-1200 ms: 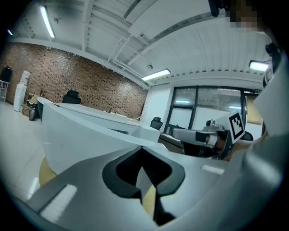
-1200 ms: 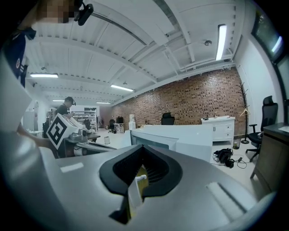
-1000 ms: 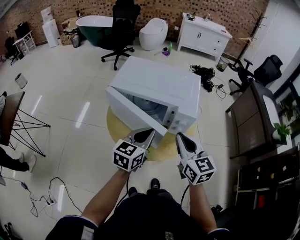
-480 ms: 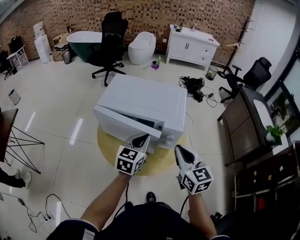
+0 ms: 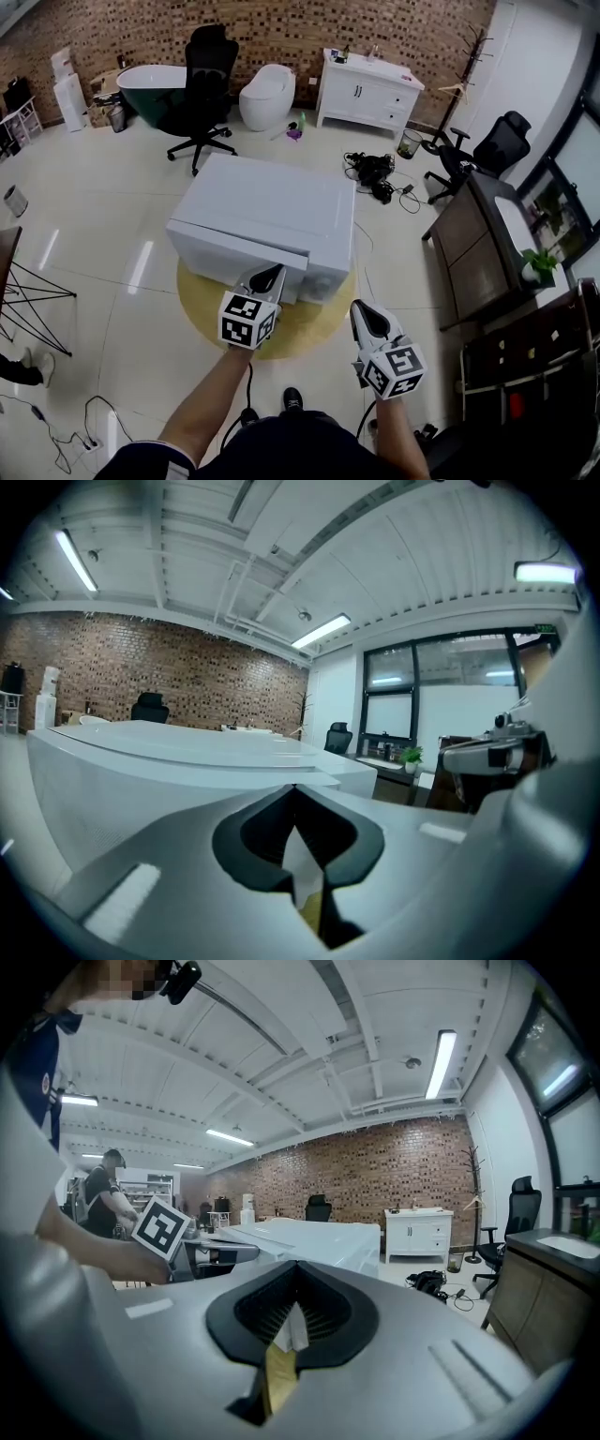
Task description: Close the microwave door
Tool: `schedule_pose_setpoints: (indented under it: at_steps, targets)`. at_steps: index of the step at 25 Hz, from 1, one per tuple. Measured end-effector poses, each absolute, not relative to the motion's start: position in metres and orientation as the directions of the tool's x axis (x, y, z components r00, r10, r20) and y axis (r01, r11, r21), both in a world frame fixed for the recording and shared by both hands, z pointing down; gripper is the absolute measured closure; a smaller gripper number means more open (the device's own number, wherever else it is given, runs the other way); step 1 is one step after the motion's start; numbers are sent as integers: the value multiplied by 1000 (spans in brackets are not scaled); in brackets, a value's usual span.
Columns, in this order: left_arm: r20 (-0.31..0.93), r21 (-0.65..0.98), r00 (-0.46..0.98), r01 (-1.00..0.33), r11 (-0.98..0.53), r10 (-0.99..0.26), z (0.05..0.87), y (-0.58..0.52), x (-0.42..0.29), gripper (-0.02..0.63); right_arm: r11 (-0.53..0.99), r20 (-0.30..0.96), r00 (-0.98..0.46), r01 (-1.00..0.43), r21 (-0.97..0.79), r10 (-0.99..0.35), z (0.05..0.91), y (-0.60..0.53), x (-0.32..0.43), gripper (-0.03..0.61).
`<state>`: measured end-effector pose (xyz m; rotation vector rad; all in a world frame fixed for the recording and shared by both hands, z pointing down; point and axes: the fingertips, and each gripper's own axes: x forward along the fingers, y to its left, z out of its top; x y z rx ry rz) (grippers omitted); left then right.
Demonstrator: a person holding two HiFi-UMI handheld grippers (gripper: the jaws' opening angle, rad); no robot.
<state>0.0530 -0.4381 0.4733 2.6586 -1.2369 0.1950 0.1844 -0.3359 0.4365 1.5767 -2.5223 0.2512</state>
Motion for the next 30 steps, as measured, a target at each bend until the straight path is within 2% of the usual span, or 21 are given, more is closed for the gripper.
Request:
schedule_pose_setpoints:
  at_steps: [14,18,30]
  targets:
    - [200,146,621,-784,-603,-758,472,-456,58,603,394,216,-397,-917,-60,-892,437,-345,208,577]
    - [214,149,619,-785,-601,-756,468,-451,56,603,413,204,-418,-908,-69,-885,436,-345,197,577]
    - [138,158,670,-742,-651,-730,430,-393,33,603,497,155,-504,-864,-81,-850,425,-345,143,577]
